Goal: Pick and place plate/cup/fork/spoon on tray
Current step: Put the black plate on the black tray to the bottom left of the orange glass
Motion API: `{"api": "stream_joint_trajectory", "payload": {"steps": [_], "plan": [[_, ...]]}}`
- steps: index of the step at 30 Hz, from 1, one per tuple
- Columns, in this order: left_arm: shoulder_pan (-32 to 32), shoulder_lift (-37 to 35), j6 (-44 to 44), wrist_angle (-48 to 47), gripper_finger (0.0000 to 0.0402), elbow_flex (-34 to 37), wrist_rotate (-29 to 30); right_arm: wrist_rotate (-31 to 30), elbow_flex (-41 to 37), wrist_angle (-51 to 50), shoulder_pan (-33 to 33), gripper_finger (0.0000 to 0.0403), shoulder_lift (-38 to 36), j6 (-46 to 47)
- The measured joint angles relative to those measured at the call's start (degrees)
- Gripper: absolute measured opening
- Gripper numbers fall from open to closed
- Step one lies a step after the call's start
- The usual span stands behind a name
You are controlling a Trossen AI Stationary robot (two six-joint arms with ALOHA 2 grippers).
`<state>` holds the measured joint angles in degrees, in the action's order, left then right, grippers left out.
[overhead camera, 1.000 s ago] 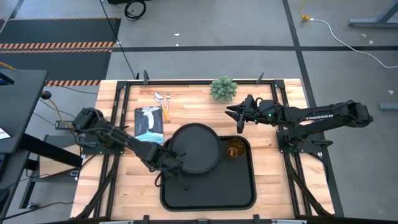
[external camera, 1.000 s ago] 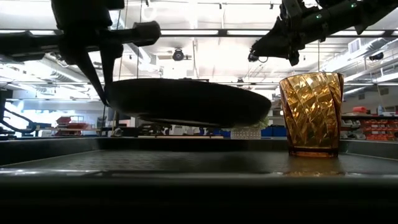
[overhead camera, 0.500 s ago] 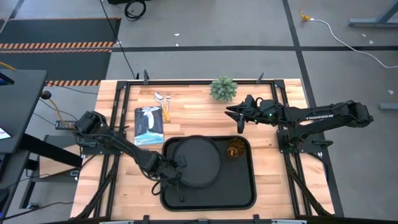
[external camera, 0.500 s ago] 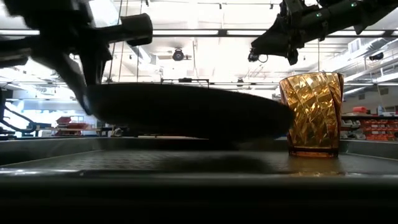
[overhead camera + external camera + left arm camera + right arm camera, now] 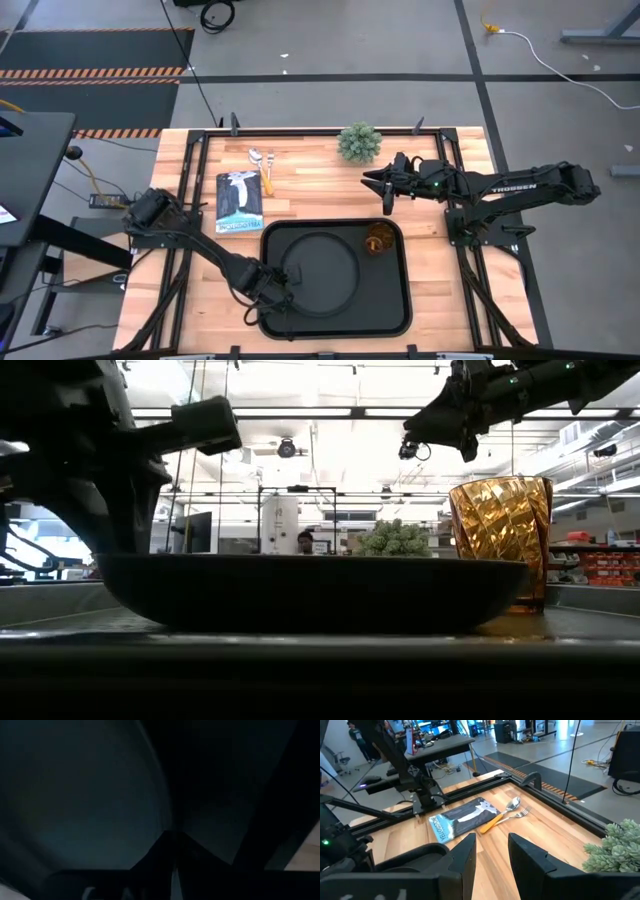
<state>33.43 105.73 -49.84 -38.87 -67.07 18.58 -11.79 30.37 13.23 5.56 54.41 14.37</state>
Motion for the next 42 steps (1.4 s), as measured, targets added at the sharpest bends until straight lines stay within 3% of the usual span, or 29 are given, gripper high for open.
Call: {"api": "stream_joint_trajectory", "payload": {"steps": [11, 21, 28, 42], "plan": [[0.72, 0.44, 0.11, 2.30, 0.0032, 0.00, -0.19, 0.04, 0.00, -0.02, 0.00, 0.0121, 0.02, 0.00], [1.57, 0.44, 0.64, 3.72, 0.0120, 0.00, 0.59, 0.59, 0.00, -0.02, 0.00, 0.0121, 0.02, 0.17], [2.06, 0.44, 1.62, 4.10, 0.0159, 0.00, 1.80, 1.01, 0.00, -0.04, 0.02, 0.0121, 0.02, 0.46], [1.52, -4.09, 8.72, -0.01, 0.0176, -0.02, 5.30, 1.01, 0.00, 0.08, 0.00, 0.0121, 0.02, 0.44]]}}
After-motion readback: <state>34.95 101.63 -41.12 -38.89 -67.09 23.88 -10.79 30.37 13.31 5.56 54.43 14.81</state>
